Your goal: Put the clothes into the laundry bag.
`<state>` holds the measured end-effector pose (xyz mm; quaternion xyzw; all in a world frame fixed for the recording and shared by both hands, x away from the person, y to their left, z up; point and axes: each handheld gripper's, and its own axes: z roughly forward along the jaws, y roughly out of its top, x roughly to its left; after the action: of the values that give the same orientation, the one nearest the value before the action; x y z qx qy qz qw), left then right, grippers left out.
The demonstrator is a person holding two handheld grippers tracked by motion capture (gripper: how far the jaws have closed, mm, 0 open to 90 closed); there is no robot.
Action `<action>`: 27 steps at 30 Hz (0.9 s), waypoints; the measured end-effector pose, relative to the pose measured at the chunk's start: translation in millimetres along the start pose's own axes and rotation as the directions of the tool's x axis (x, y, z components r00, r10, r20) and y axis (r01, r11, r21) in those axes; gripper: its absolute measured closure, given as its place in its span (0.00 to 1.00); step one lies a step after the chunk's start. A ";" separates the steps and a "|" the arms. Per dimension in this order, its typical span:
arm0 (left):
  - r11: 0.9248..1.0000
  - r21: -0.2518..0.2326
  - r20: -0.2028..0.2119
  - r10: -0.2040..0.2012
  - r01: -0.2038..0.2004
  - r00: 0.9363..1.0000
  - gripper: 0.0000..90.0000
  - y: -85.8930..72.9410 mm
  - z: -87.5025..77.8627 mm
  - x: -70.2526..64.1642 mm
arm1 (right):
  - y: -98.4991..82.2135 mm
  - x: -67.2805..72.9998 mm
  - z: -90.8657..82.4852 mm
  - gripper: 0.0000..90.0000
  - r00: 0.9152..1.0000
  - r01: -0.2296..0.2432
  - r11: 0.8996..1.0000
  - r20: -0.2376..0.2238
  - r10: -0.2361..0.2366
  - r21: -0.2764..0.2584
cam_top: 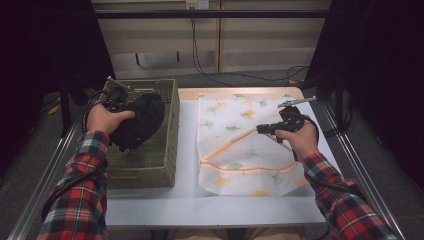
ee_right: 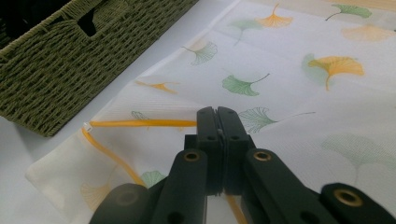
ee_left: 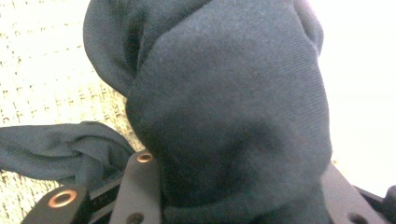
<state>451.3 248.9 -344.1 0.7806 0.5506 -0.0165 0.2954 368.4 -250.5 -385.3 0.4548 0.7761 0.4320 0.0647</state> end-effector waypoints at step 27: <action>0.998 0.014 0.093 0.053 -0.055 0.994 0.68 19.2 -10.1 -43.0 | -2.4 -0.5 3.0 1.00 1.000 -0.002 1.000 0.001 0.002 0.005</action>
<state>448.0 213.0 -312.2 0.7960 0.5149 -0.0490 0.3143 368.6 -249.5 -389.1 0.4559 0.7767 0.4299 0.0633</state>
